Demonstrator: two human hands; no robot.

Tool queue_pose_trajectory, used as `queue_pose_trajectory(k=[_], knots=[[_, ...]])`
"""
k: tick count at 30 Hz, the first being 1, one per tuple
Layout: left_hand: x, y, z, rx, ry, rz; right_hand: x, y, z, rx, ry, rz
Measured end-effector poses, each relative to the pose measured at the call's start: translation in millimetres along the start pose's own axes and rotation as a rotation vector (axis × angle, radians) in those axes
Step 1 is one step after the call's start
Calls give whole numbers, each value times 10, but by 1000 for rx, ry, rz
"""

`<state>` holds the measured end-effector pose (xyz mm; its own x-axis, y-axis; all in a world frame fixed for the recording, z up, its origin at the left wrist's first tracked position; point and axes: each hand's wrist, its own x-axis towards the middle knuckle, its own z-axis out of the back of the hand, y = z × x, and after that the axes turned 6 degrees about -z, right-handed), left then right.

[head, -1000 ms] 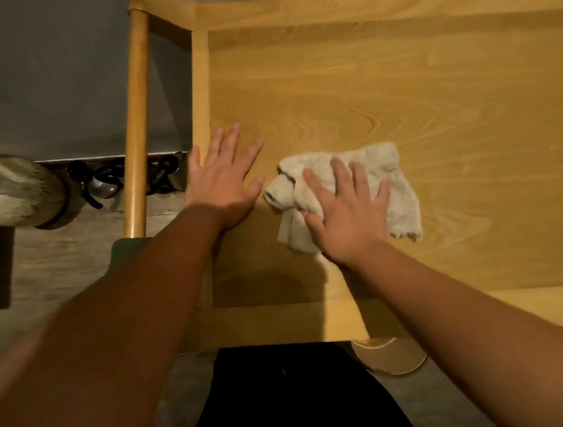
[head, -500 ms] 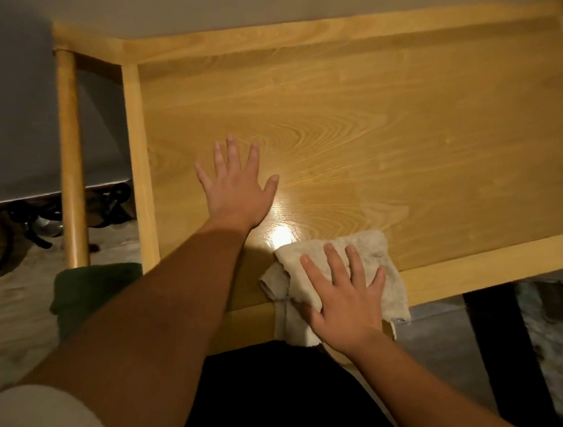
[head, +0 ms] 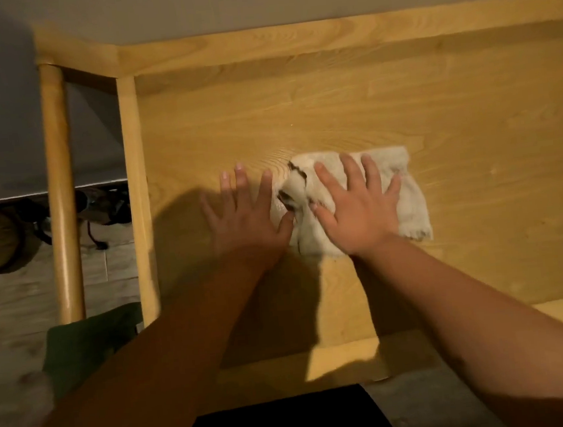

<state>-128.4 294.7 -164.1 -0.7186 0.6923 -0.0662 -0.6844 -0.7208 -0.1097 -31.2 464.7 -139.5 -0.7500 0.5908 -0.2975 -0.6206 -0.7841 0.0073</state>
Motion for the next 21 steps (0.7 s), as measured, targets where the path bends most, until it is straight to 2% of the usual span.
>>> queue_pose_trajectory(k=[10, 16, 21], knots=[[30, 7, 27, -49, 18, 3, 1806, 333, 467, 27, -122, 47], [19, -13, 59, -57, 46, 13, 2351, 423, 642, 0, -148, 32], [23, 0, 70, -42, 49, 7, 2402, 419, 666, 15, -165, 47]])
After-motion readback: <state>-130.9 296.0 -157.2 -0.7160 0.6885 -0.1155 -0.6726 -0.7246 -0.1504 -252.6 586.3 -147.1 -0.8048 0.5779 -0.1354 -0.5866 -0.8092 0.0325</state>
